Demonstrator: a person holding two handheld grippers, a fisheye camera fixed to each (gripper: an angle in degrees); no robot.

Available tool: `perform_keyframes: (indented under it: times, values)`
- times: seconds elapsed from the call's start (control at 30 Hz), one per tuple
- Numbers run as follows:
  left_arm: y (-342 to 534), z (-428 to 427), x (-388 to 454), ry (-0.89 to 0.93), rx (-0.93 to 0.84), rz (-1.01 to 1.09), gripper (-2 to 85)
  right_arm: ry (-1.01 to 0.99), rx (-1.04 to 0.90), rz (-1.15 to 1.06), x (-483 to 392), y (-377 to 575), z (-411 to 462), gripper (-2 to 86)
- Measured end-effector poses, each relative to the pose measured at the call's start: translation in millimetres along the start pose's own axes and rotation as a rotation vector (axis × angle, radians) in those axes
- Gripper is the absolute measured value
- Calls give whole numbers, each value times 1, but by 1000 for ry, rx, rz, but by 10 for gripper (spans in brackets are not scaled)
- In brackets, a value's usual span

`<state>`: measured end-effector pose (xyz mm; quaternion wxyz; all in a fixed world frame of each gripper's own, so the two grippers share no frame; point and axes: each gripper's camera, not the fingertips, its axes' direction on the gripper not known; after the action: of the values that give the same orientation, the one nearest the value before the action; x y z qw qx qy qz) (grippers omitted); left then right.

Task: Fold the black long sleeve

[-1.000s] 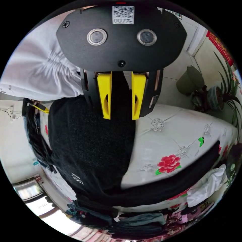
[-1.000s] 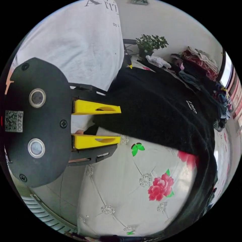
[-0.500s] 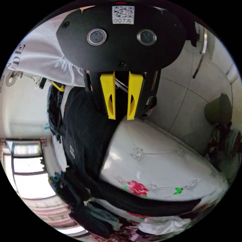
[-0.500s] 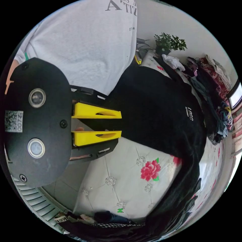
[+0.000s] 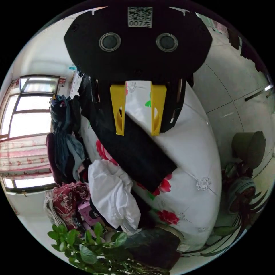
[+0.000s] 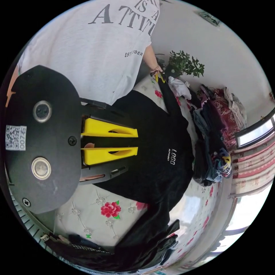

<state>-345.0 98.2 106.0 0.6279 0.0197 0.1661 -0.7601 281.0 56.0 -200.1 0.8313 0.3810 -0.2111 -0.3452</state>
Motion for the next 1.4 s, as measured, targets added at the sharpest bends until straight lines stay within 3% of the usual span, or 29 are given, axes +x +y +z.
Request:
perform_keyframes:
  times: [0.07,0.2,0.3,0.37,0.5,0.63,0.8,0.9,0.97,1.07,1.27,1.4]
  values:
    - [-12,1,-4,-63,-19,-86,70,40,-35,-20,-10,-6,6,48]
    - [-13,4,7,-142,6,-25,25,60,-62,14,-15,-8,16,46]
    - [2,-7,7,1,123,-13,-2,54,-64,51,-15,-7,18,45]
    - [25,-34,28,176,242,117,-7,78,-64,77,-13,-5,13,43]
    - [54,-67,97,386,307,360,-9,97,-56,139,0,4,2,39]
    - [109,-87,230,559,324,843,-8,99,-30,230,24,11,-16,33]
    - [241,-52,368,787,99,1301,5,92,73,356,62,26,-43,42]
    - [357,18,427,862,-212,1530,57,66,135,475,101,39,-57,55]
    - [434,93,440,668,-463,1614,102,10,209,602,140,54,-70,67]
    - [470,149,417,523,-588,1547,114,-68,327,766,197,80,-90,79]
    - [441,183,341,248,-572,1365,93,-82,557,1025,325,126,-129,92]
    - [411,183,300,60,-510,1223,87,2,592,1071,396,119,-145,98]
